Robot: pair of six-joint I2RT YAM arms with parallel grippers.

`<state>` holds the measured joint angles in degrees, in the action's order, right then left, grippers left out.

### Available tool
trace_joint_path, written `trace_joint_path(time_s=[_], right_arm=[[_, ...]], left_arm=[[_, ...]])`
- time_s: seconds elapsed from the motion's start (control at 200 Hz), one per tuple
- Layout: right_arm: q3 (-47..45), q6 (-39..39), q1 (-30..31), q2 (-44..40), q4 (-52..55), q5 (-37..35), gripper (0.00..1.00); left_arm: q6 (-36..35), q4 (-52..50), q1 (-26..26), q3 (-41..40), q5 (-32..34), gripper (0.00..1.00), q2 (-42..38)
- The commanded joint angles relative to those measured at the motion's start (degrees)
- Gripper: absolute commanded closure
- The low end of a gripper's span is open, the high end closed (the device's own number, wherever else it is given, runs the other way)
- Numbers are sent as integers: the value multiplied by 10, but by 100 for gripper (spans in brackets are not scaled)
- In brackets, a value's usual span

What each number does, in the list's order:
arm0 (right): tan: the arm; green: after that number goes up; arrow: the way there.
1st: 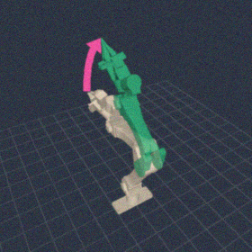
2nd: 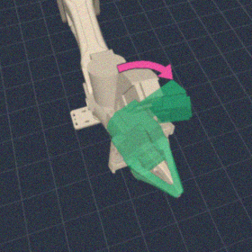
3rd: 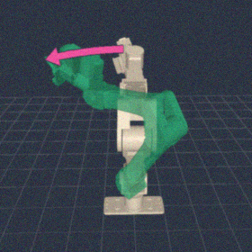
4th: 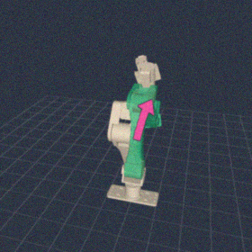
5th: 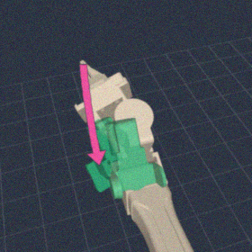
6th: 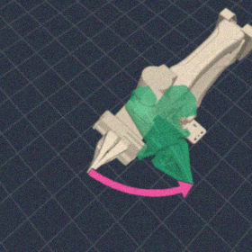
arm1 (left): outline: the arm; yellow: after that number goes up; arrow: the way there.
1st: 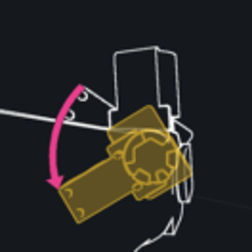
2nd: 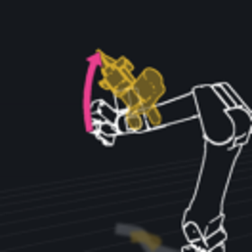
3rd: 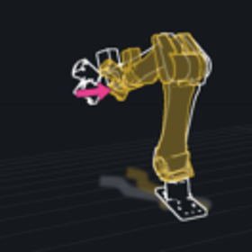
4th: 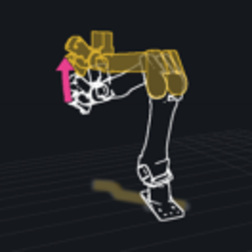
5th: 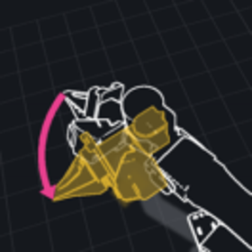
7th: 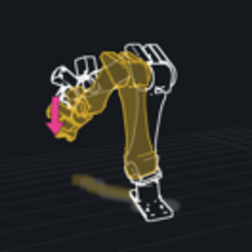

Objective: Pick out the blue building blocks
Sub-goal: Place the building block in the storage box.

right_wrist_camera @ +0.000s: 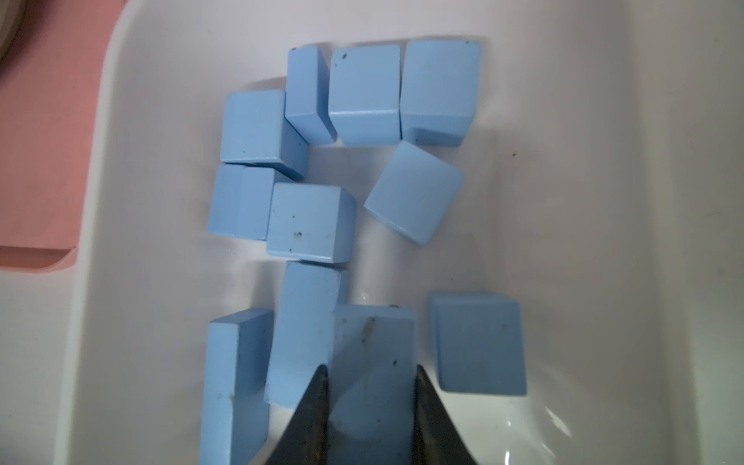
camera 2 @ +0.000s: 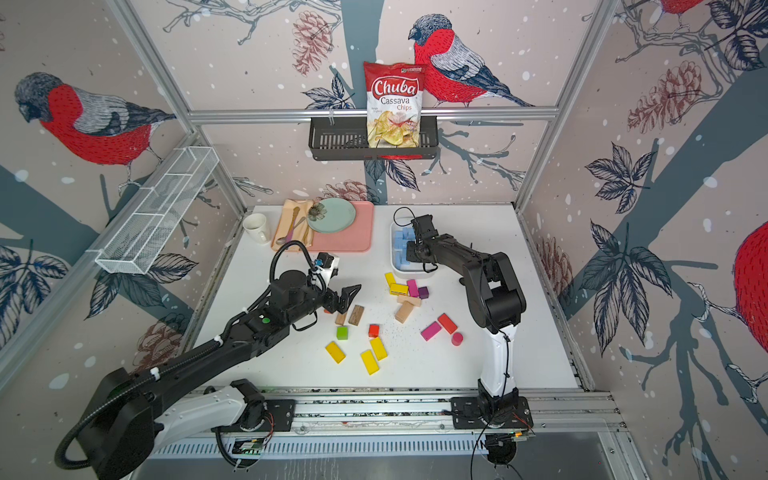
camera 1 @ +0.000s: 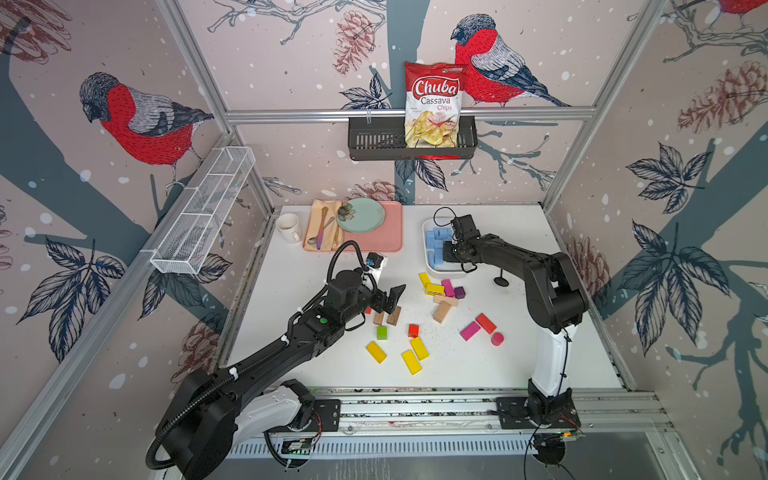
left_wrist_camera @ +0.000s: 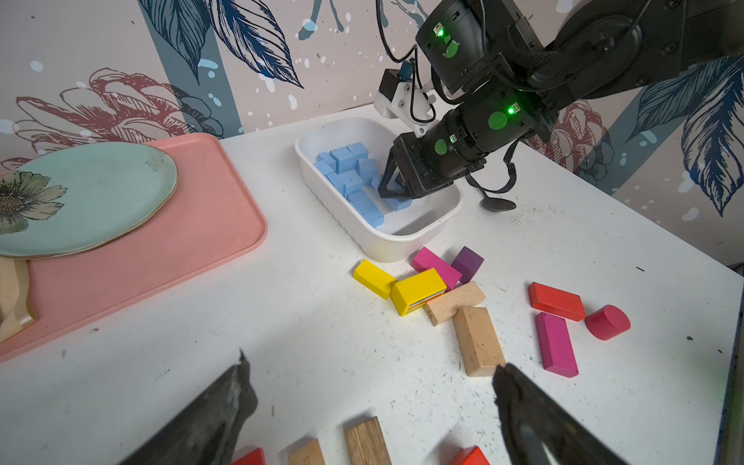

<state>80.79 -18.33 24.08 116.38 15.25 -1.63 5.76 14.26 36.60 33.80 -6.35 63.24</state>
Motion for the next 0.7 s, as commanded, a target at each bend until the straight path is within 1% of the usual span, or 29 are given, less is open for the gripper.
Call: trace_joint_path(time_s=[0.0, 0.11, 0.2, 0.295, 0.4, 0.535, 0.695], right_arm=[[4, -9, -2, 5, 2, 5, 69], [6, -11, -3, 8, 2, 10, 61], [6, -13, -3, 10, 3, 15, 56], [5, -12, -3, 7, 2, 21, 52], [4, -14, -3, -3, 1, 33, 50], [-11, -9, -3, -49, -15, 47, 45], [-50, 10, -3, -140, -47, 42, 32]], left_arm=[[-6, 24, -1, 8, -8, 4, 3], [-7, 23, -1, 10, -8, 4, 5], [-5, 23, -1, 12, -8, 4, 6], [-1, 22, -1, 12, -3, 4, 6], [2, 18, -1, 13, 9, 4, 3], [12, 16, -1, 10, 56, 4, -8], [13, 15, -1, 4, 130, 4, -28]])
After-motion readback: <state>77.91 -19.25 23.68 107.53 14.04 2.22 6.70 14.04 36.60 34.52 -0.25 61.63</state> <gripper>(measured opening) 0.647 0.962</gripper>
